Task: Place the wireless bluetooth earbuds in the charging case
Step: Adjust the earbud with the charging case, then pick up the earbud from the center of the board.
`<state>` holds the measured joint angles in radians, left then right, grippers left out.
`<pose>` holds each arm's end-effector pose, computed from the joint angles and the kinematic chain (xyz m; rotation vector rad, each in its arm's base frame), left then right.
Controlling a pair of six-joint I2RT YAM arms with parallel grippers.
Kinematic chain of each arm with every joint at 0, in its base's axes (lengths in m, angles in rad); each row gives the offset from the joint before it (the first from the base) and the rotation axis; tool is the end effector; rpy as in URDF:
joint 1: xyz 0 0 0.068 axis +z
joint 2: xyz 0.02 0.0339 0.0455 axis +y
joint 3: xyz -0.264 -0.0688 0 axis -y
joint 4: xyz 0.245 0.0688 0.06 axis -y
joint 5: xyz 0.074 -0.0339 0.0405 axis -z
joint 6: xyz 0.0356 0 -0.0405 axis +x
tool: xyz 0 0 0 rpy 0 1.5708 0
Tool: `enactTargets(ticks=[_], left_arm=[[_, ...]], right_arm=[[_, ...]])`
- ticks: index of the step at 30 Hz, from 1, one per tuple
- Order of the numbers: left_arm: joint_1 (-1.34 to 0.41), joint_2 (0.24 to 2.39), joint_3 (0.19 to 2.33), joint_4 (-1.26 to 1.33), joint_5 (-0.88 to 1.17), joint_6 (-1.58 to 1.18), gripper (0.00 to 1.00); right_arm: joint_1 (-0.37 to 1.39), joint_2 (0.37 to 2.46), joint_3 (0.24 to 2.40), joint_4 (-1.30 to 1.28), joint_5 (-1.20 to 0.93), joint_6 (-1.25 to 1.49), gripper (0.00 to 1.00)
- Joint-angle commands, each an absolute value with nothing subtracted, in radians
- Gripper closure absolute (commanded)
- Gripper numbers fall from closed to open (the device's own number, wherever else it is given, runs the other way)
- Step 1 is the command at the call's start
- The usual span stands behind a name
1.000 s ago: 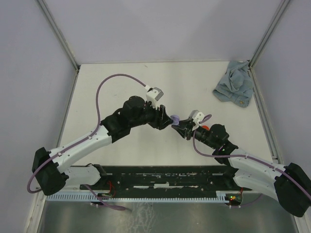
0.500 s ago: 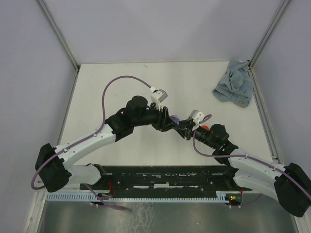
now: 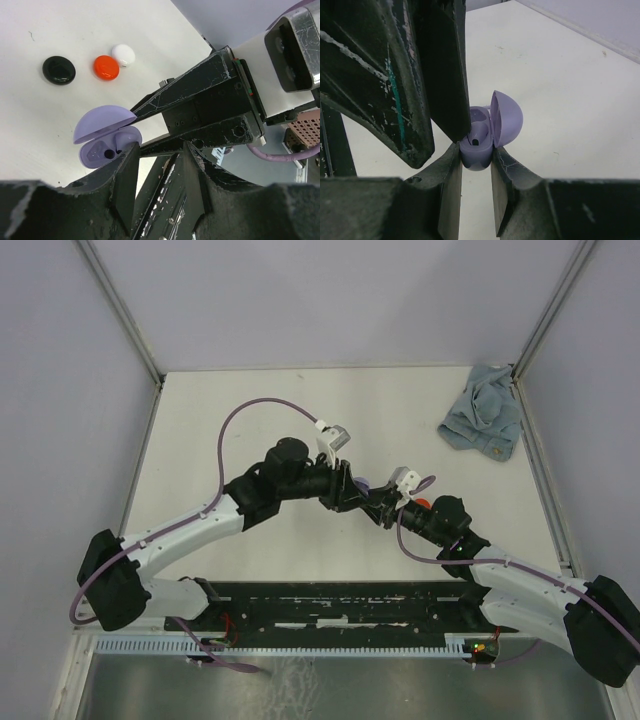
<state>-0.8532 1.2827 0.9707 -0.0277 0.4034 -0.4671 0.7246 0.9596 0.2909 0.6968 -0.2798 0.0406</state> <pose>0.1849 -0.2331 0.3130 0.6927 1.9793 -1.2353 0.1478 0.1440 0.2279 -0.7482 1.4169 0.8160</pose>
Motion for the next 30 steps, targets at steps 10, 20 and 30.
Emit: enactTargets(ticks=[10,20,30], left_arm=[[-0.778,1.180,0.964,-0.185,0.129,-0.433,0.48],[-0.580,1.318,0.989,-0.300,0.073,-0.329,0.47],[-0.516,1.673,1.216,-0.474,-0.009,-0.221,0.46]], right_arm=[[0.718,0.952,0.284,0.731,-0.204,0.041,0.96],[0.719,0.978,0.288,0.693,-0.161,0.011,0.95],[0.718,0.966,0.293,0.668,-0.162,0.003,0.96]])
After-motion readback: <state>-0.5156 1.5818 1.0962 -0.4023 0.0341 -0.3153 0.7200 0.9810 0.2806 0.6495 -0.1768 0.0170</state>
